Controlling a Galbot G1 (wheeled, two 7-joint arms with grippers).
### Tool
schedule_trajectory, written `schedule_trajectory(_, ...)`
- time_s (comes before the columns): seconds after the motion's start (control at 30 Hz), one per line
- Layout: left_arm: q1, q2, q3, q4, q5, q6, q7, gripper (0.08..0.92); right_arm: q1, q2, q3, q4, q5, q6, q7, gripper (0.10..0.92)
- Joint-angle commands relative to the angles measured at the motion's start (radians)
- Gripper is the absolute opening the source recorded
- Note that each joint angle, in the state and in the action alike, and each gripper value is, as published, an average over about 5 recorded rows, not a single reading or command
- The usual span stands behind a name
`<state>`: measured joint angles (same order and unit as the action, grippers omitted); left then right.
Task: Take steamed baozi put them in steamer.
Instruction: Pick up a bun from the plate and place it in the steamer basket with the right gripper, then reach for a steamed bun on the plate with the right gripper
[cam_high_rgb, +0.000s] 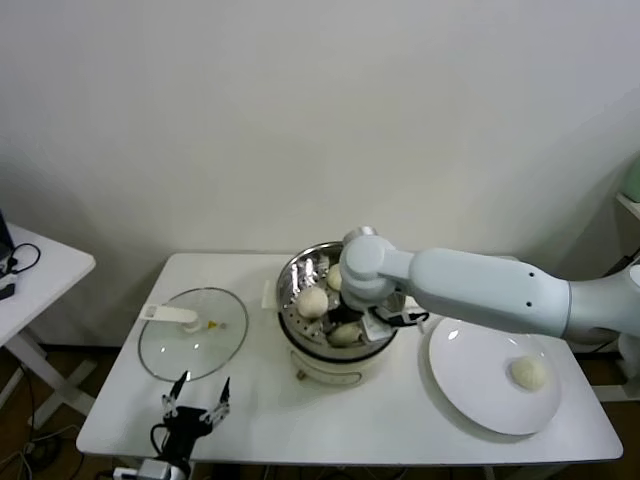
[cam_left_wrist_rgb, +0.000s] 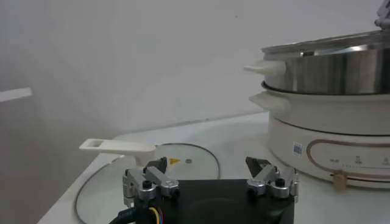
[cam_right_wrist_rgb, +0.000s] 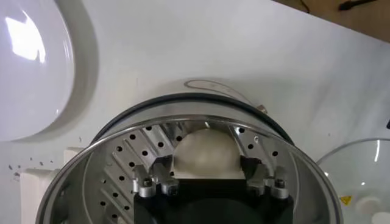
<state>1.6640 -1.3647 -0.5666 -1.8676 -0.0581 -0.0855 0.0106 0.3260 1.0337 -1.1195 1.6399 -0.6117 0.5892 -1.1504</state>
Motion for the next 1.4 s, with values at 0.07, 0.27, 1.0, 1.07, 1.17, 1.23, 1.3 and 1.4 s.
schedule_trajectory(0.07, -0.001, -0.002, 0.000, 0.004, 0.002, -0.001, 0.000, 0.823, -0.002, 0.002, 0.007, -0.002, 0.006, 0.002, 0.005, 0.811)
schedule_trajectory(0.27, -0.002, -0.004, 0.003, 0.006, 0.005, 0.000, -0.001, 0.823, 0.014, 0.001, 0.026, 0.002, 0.026, 0.004, -0.006, 0.822)
schedule_trajectory(1.0, -0.036, 0.010, 0.021, -0.039, -0.011, 0.033, -0.005, 0.823, 0.515, -0.282, -0.232, 0.018, 0.723, -0.364, -0.064, 0.823)
schedule_trajectory(1.07, -0.035, 0.014, 0.021, -0.040, -0.012, 0.033, -0.005, 0.823, 0.546, -0.336, -0.280, 0.002, 0.812, -0.419, -0.030, 0.823)
schedule_trajectory(1.17, -0.035, 0.014, 0.028, -0.040, -0.011, 0.033, -0.005, 0.823, 0.561, -0.419, -0.326, -0.025, 0.922, -0.525, 0.029, 0.823)
schedule_trajectory(1.23, -0.040, 0.011, 0.034, -0.040, -0.009, 0.035, -0.005, 0.823, 0.552, -0.466, -0.339, -0.045, 0.966, -0.589, 0.050, 0.823)
schedule_trajectory(1.3, -0.047, 0.005, 0.042, -0.041, -0.007, 0.037, -0.007, 0.823, 0.527, -0.516, -0.343, -0.065, 0.981, -0.620, 0.063, 0.823)
schedule_trajectory(1.4, -0.057, -0.001, 0.052, -0.044, -0.003, 0.041, -0.011, 0.823, 0.469, -0.596, -0.334, -0.084, 0.965, -0.646, 0.077, 0.823)
